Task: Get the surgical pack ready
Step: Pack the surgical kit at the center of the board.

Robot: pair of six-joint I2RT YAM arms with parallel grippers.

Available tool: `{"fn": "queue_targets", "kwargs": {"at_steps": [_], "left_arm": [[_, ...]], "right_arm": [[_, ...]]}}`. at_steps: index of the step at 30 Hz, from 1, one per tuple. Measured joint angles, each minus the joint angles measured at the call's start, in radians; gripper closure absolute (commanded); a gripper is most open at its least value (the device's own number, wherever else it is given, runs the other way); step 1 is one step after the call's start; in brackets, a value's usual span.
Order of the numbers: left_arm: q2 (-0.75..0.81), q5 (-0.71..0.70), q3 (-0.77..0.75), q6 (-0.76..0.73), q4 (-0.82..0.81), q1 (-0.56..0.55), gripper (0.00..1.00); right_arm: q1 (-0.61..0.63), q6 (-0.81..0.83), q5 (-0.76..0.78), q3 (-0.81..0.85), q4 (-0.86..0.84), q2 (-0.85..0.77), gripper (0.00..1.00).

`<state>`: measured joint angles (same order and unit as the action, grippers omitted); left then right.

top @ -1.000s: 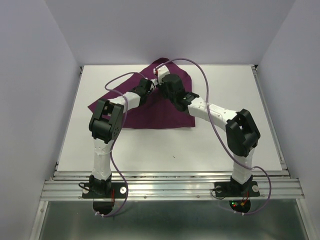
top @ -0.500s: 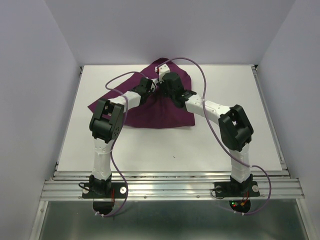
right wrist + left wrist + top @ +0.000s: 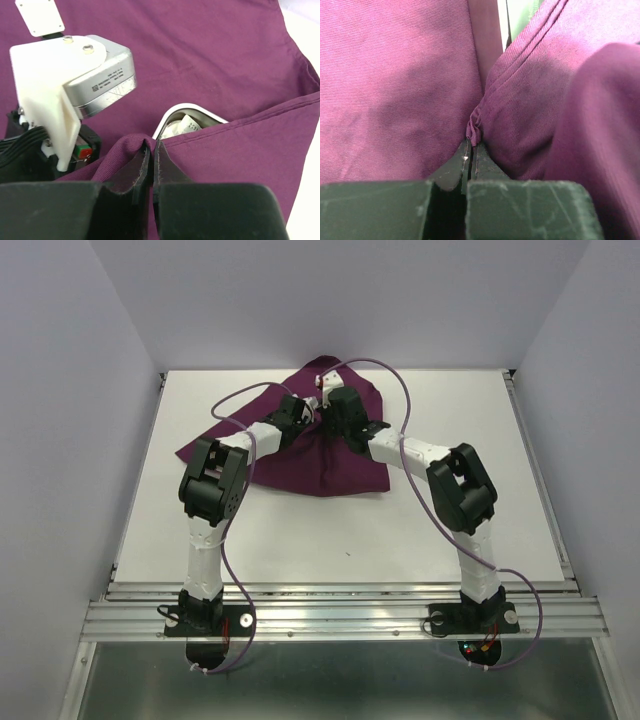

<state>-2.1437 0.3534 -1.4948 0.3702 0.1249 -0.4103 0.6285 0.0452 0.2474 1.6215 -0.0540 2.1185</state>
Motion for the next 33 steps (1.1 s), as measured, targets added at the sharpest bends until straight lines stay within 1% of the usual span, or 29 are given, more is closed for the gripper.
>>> {"fn": "queue_targets", "kwargs": {"at_steps": [5,8,9,10,11,14,22,33], "left_arm": [[0.003,-0.009,0.000,-0.010,0.007,0.002,0.77],[0.010,-0.022,0.000,-0.018,0.023,0.006,0.70],[0.012,-0.027,0.001,-0.019,0.029,0.008,0.64],[0.015,-0.032,0.003,-0.022,0.034,0.009,0.62],[0.019,-0.039,0.003,-0.025,0.039,0.010,0.57],[0.044,-0.067,0.016,-0.032,0.064,0.015,0.50],[0.091,-0.123,0.048,-0.039,0.142,0.060,0.48],[0.145,-0.191,0.095,-0.055,0.219,0.145,0.48]], "right_arm": [[-0.006,-0.016,-0.010,0.002,-0.006,0.016,0.99],[-0.008,-0.021,-0.013,0.003,-0.006,0.026,0.99],[-0.007,-0.023,-0.016,0.006,-0.006,0.029,0.99],[-0.007,-0.023,-0.018,0.008,-0.005,0.031,0.99],[-0.007,-0.024,-0.020,0.010,-0.005,0.033,0.99],[-0.007,-0.025,-0.024,0.016,-0.005,0.035,0.99],[-0.008,-0.027,-0.035,0.040,0.000,0.045,0.99],[-0.013,-0.031,-0.045,0.077,0.006,0.120,0.99]]}}
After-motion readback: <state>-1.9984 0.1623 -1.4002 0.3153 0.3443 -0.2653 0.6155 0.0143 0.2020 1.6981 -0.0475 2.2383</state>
